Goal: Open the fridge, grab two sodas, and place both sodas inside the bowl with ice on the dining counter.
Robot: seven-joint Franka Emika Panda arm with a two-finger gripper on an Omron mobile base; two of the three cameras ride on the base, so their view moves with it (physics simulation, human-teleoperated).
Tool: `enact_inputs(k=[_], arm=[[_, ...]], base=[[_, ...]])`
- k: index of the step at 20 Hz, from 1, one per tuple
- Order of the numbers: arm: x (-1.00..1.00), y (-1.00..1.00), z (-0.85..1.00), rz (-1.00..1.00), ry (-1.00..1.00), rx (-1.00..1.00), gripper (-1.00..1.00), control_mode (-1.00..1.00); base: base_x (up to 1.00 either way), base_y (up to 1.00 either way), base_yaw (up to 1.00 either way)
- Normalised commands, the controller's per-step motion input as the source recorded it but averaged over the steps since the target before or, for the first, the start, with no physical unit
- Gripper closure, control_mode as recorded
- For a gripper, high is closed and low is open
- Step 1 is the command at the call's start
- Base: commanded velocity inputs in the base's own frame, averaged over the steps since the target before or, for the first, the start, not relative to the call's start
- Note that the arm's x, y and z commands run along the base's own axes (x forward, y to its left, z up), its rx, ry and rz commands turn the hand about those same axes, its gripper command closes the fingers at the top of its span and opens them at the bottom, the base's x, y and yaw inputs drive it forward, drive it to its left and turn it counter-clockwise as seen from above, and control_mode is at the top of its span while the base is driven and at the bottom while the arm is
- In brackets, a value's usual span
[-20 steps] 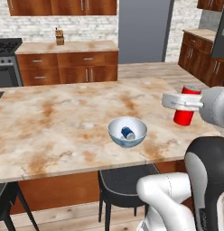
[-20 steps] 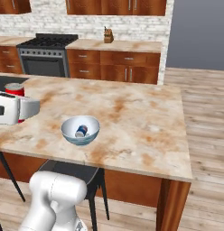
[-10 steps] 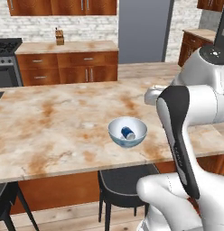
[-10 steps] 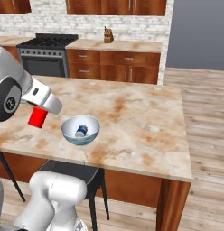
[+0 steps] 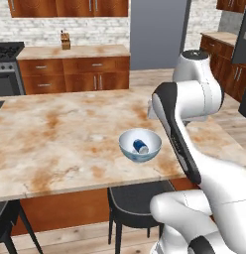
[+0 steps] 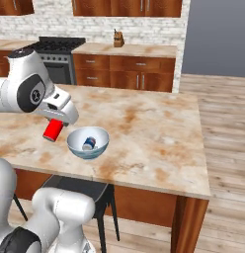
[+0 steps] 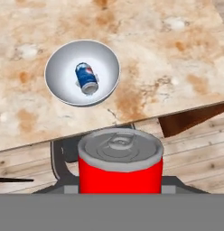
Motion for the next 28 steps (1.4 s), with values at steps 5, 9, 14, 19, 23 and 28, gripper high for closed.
enact_inputs(k=[5,9,14,19,23,28], arm=[[0.66,0.00,-0.44,0.00,0.01,0.00,1.00,-1.00],[0.63,0.00,-0.48,0.00,0.02,0.00,1.00,-1.00],[0.56,0.00,-0.50,0.00,0.05,0.00,1.00,-1.00],[0.59,0.01,-0.44,0.00,0.10,0.00,1.00,-1.00],[0.53,0.02,-0.43,0.00,0.14,0.00,1.00,-1.00],[0.66,0.06,-0.34,-0.02,0.13,0.00,1.00,-1.00]], base=[[0.00,0.00,0.00],[0.00,0.00,0.00],[0.00,0.00,0.00],[0.00,0.00,0.00],[0.00,0.00,0.00],[0.00,0.00,0.00]])
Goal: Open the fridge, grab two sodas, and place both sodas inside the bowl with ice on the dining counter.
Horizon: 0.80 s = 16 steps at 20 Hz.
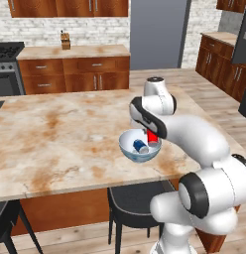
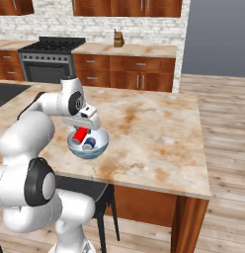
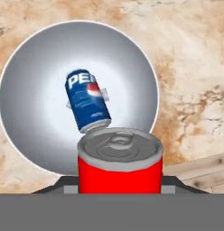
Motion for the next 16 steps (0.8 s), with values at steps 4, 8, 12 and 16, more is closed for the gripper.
enact_inputs(k=[4,8,12,16], arm=[[0.55,0.07,-0.37,-0.02,0.14,0.00,1.00,-1.00],[0.34,0.06,-0.41,-0.01,0.13,0.00,1.00,-1.00],[0.35,0.03,-0.32,-0.01,0.10,0.00,1.00,-1.00],[0.28,0.01,-0.30,-0.01,0.07,0.00,1.00,-1.00]], base=[[0.00,0.00,0.00],[0.00,0.00,0.00],[0.00,0.00,0.00],[0.00,0.00,0.00]])
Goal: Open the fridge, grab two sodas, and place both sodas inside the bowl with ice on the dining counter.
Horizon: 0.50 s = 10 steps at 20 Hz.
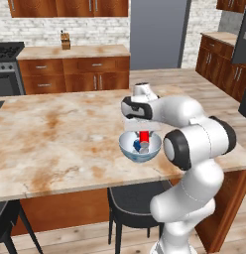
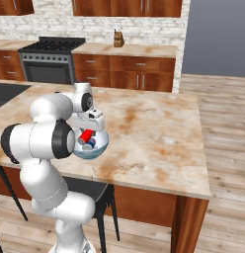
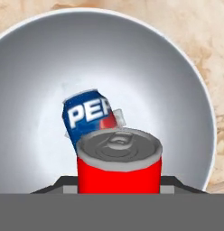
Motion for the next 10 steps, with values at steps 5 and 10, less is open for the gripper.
enact_inputs(k=[5,10], arm=[[0.04,0.06,-0.28,-0.01,0.03,0.00,1.00,-1.00],[0.02,0.08,-0.28,0.00,0.02,0.00,1.00,-1.00]], base=[[0.00,0.00,0.00],[0.00,0.00,0.00]])
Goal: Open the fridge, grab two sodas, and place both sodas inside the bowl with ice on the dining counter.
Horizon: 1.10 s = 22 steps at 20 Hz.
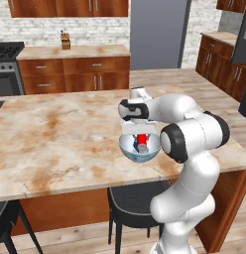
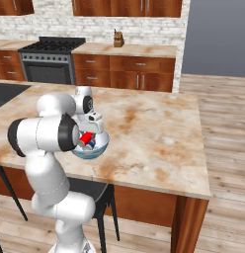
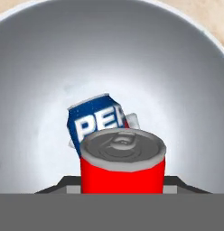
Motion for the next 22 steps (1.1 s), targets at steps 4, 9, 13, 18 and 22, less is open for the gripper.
enact_inputs(k=[4,9,13,18,22], arm=[[0.03,0.00,-0.19,0.00,0.00,0.00,1.00,-1.00],[-0.03,0.00,-0.17,0.00,0.00,0.00,-1.00,-1.00],[-0.24,0.00,0.17,-0.03,-0.03,0.00,-1.00,-1.00],[-0.35,-0.14,0.56,-0.04,-0.09,0.00,-1.00,-1.00],[-0.48,-0.06,0.53,-0.07,-0.11,0.00,-1.00,-1.00]], base=[[0.00,0.00,0.00],[0.00,0.00,0.00],[0.00,0.00,0.00],[0.00,0.00,0.00],[0.00,0.00,0.00]])
